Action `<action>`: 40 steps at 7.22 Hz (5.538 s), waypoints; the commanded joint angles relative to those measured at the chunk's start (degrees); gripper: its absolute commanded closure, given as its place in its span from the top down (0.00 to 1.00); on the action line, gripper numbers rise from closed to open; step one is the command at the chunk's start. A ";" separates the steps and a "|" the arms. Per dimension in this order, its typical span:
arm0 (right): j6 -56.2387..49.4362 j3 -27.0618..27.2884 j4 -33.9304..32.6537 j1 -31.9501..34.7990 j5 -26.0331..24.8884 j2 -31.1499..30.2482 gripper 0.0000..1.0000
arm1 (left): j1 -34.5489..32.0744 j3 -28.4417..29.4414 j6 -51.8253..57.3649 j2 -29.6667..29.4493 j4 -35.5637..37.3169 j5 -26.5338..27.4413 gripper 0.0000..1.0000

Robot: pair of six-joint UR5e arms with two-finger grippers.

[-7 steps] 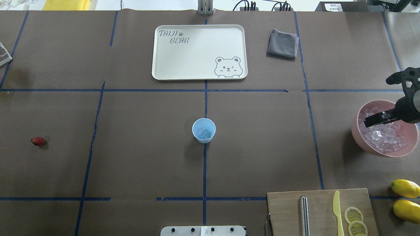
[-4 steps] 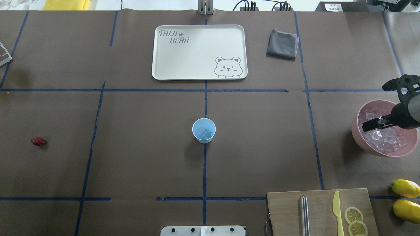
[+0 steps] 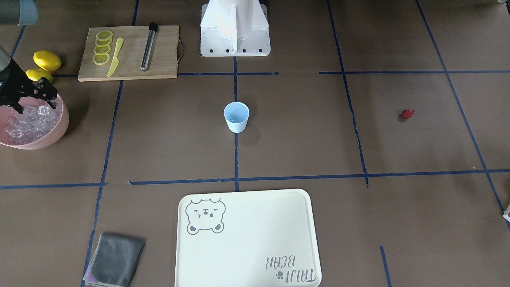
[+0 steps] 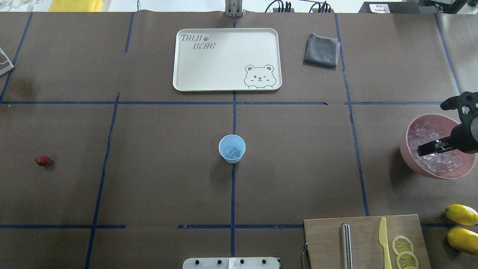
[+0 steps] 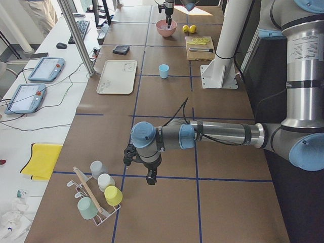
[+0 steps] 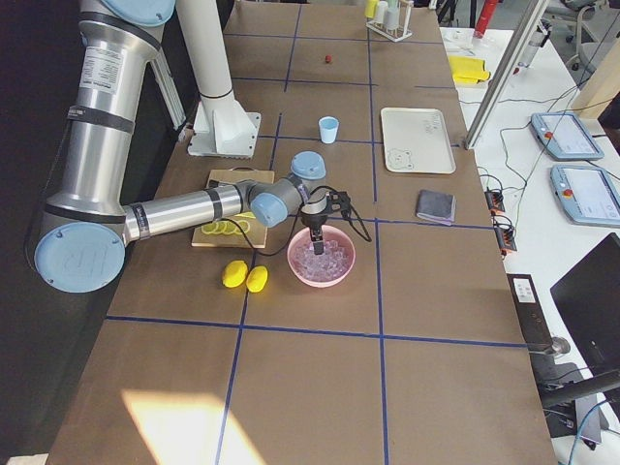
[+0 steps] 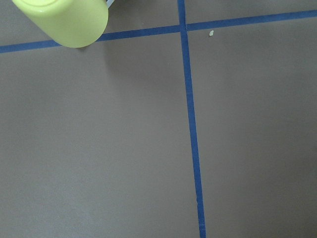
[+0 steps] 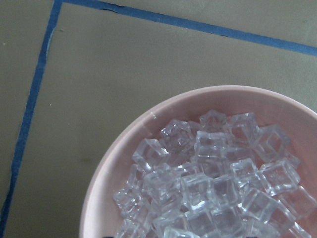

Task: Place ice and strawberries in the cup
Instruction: 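Lower the right gripper into the bowl and grasp a third ice cube, then carry the ice cube with the right gripper over the blue cup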

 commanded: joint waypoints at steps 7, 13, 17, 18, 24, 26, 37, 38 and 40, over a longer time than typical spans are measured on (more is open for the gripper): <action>0.20 -0.82 0.14 -1.92 0.03 0.00 0.39 | 0.00 0.00 -0.02 0.00 0.00 0.00 1.00; -0.24 3.64 -0.21 -0.26 0.21 -0.97 0.02 | 0.00 -0.09 -0.01 0.00 -0.09 0.00 1.00; -0.24 8.68 -2.57 3.97 1.60 0.52 0.00 | 0.00 -0.44 0.07 0.00 0.26 0.00 1.00; 0.02 8.85 -6.76 4.58 6.92 3.83 0.00 | 0.00 -0.44 -0.01 0.00 0.26 0.00 1.00; 0.02 9.99 -29.46 -4.96 1.74 35.45 0.00 | 0.00 -0.79 -0.02 0.09 0.44 0.00 1.00; -0.68 9.03 -29.65 -13.48 -6.34 41.54 0.00 | 0.00 -0.44 -0.02 0.09 0.44 0.00 1.00; 26.56 -16.99 -33.00 -26.88 -17.90 62.23 0.00 | 0.00 -0.88 0.07 1.58 0.09 0.00 1.00; 26.30 -17.25 -33.00 -26.88 -17.90 62.13 0.00 | 0.00 -0.88 -0.01 1.58 0.00 0.00 1.00; 26.56 -16.90 -33.00 -27.23 -18.33 62.13 0.99 | 0.00 -0.88 -0.02 1.58 -0.09 0.00 1.00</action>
